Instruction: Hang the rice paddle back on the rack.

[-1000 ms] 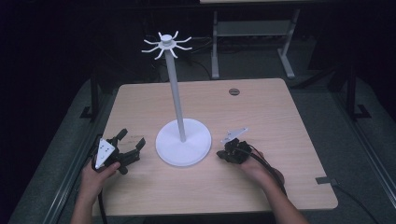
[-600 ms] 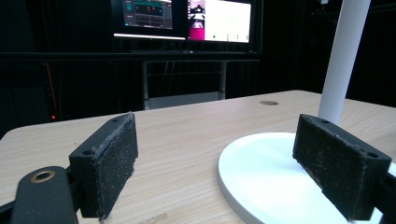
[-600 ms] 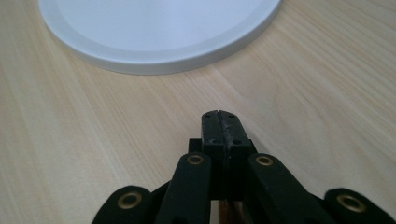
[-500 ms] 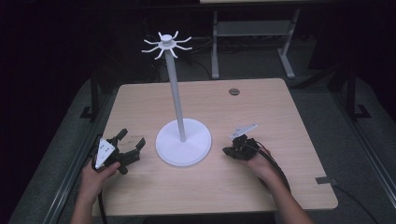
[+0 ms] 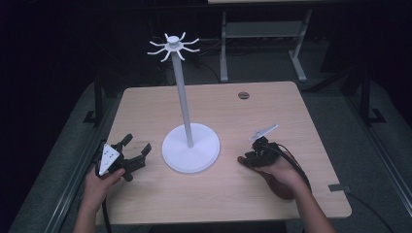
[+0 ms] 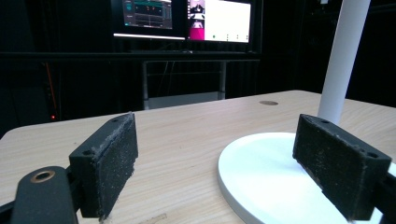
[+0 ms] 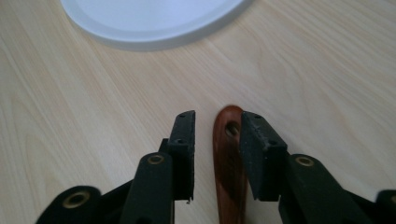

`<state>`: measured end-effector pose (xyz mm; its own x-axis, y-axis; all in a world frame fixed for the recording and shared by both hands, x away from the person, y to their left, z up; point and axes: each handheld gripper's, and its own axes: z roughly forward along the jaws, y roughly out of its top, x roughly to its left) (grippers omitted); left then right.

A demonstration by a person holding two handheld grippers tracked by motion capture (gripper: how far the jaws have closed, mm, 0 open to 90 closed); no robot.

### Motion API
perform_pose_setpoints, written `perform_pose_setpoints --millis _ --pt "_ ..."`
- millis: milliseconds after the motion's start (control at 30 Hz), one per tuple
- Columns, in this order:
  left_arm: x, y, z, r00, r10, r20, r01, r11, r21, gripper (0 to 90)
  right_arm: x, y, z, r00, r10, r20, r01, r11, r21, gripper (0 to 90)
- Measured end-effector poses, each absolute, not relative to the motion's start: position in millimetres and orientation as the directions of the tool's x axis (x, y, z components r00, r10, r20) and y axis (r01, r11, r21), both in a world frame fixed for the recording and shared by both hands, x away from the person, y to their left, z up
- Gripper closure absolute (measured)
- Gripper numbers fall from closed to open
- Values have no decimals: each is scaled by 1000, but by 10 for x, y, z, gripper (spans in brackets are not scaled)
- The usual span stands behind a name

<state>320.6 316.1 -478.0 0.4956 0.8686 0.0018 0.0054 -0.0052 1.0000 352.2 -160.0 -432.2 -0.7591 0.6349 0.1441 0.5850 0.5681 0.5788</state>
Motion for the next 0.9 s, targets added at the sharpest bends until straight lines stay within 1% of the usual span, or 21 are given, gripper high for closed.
perform_pose_setpoints --millis 267,333,367,400,467,500,533,667,733,767,800,900 --pt "3206 3160 -4779 496 868 2 6 -7 1000 134 3474 -1728 -4242 -732 671 120 624 589 514 604" --pt "3205 3160 -4780 496 868 3 5 -6 1000 134 3458 -1763 -4212 -726 678 112 638 605 477 603" --pt "3205 3160 -4780 496 868 3 5 -6 1000 134 3458 -1763 -4212 -726 678 112 638 605 477 603" --pt "3205 3160 -4780 496 868 3 5 -6 1000 134 3449 -1779 -4196 -727 679 107 645 621 445 603" --pt "3206 3161 -4780 496 869 1 5 -4 1000 134 3446 -1784 -4195 -731 675 101 644 632 431 603" --pt "3206 3161 -4780 496 869 1 5 -4 1000 134 3438 -1785 -4204 -732 675 91 647 649 400 604" --pt "3206 3161 -4780 496 869 2 5 -5 1000 134 3438 -1785 -4204 -732 675 91 647 649 400 604" --pt "3205 3159 -4779 495 869 3 6 -7 1000 134 3445 -1776 -4240 -741 665 94 648 670 362 618" --pt "3208 3162 -4780 496 869 0 4 -3 1000 134 3445 -1751 -4283 -748 657 98 649 692 317 630" --pt "3208 3162 -4780 496 869 0 4 -3 1000 134 3445 -1751 -4283 -748 657 98 649 692 317 630" --pt "3210 3165 -4779 495 869 2 4 -5 1000 134 3453 -1733 -4308 -751 654 94 650 705 286 640" --pt "3210 3163 -4779 495 869 1 6 -5 1000 134 3467 -1714 -4317 -750 656 89 652 709 267 654"
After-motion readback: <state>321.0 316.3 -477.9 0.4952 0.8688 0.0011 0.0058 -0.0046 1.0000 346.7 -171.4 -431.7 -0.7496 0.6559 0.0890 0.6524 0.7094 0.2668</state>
